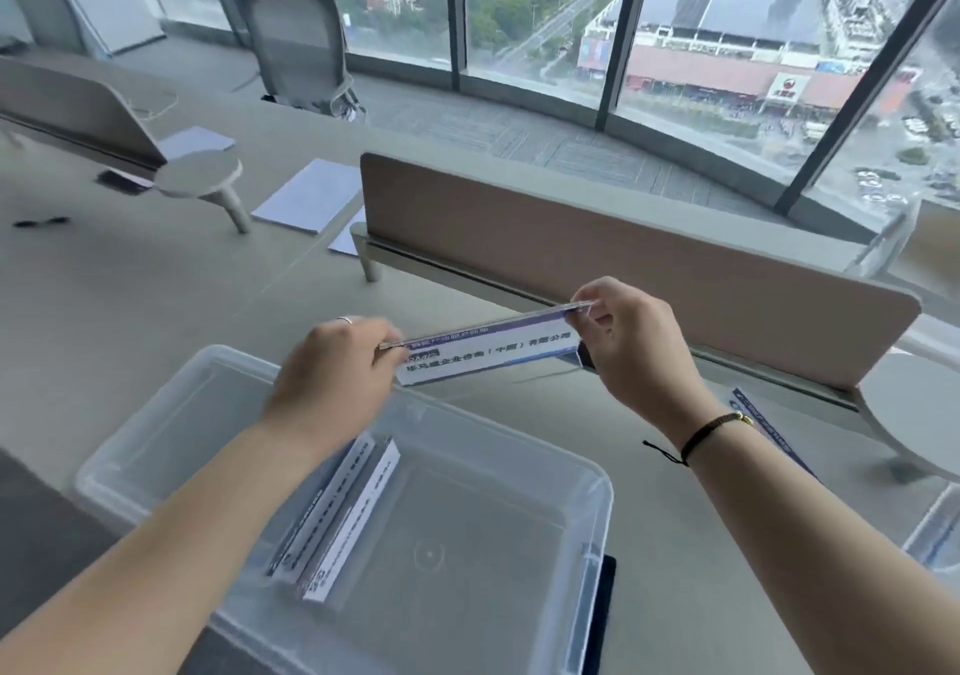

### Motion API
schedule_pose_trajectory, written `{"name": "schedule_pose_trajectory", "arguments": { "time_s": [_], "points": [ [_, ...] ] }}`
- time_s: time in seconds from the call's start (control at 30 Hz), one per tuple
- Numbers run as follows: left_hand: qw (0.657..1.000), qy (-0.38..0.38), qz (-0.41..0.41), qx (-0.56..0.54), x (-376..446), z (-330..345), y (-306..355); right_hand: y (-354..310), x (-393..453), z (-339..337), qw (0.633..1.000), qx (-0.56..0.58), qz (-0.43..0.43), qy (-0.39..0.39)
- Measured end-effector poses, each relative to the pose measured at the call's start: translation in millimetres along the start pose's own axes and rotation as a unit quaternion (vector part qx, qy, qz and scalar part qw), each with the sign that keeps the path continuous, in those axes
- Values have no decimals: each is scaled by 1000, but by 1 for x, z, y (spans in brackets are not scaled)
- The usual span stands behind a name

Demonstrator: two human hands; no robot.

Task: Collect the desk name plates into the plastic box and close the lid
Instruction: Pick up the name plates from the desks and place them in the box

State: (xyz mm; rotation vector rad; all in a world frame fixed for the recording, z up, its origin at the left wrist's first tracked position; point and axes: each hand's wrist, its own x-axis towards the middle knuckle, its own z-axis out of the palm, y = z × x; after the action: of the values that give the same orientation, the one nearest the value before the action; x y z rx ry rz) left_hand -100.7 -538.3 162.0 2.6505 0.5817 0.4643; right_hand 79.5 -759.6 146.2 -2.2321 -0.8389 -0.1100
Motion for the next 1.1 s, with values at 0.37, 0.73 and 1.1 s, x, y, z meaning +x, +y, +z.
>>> {"name": "schedule_pose_trajectory", "arguments": {
  "time_s": [0.37,0.73,1.1],
  "points": [
    [986,-44,-159,-23,-138,-13,-35,-34,-43,54,978,13,-60,-198],
    [944,-245,-217,35,-188,68,-44,-5,-60,135,930,-73,-43,-359],
    [892,-366,-198,178,-178,92,-55,5,-81,200,925,-88,15,-369]
  ]
}}
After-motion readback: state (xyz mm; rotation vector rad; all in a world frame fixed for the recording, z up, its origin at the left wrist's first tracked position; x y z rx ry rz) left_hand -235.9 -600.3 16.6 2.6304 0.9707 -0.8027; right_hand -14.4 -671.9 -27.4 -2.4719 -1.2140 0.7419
